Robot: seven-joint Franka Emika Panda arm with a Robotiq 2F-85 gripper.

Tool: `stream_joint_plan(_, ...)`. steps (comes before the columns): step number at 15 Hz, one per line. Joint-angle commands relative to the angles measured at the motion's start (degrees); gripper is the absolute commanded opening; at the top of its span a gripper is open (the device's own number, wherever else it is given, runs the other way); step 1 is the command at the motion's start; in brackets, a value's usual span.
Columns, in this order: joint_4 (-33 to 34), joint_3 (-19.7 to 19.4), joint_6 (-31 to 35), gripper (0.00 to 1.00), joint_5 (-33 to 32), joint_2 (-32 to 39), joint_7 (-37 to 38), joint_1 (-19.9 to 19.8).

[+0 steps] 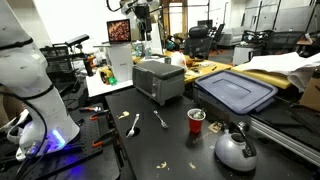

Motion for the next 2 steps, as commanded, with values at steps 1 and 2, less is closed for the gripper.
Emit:
stream_joint_plan(1,0.4,0.0,-0.3,1.00,0.0,0.2,0.1,0.2)
stream_joint_plan(2,0.5,-0.1,-0.3,1.00,0.0,0.3,0.1,0.2)
